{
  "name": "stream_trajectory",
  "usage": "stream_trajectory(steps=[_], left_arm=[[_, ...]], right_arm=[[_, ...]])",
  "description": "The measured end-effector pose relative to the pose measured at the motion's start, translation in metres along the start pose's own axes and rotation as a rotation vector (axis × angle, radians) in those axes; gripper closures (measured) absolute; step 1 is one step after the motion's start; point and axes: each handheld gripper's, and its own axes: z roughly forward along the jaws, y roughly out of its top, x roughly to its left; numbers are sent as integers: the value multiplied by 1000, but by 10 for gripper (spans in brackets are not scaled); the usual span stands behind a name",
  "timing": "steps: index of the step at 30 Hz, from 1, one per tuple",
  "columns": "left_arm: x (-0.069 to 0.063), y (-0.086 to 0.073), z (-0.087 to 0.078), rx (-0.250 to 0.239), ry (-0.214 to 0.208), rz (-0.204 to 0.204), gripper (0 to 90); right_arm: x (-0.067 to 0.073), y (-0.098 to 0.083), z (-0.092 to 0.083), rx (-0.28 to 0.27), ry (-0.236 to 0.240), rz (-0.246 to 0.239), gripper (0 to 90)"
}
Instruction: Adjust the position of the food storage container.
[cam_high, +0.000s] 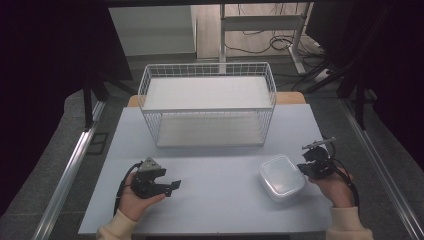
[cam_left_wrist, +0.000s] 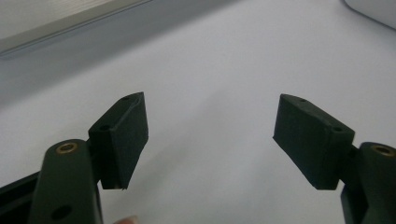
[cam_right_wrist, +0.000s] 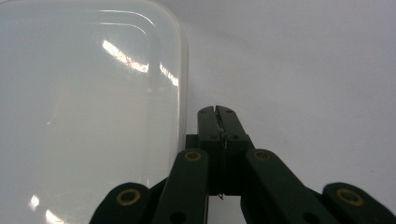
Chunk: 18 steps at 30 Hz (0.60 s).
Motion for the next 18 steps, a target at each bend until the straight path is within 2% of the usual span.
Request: stream_trajectory(steps=[6, 12, 18], left_arm=[[-1, 0, -1, -5, 1, 1, 258], [-1, 1, -1, -4, 1, 5, 258], [-1, 1, -2, -8, 1, 4, 258]], right_arm=[[12, -2, 0, 16, 14, -13, 900], [33, 2, 2, 32, 58, -39, 900], [47, 6, 7, 35, 93, -61, 900]])
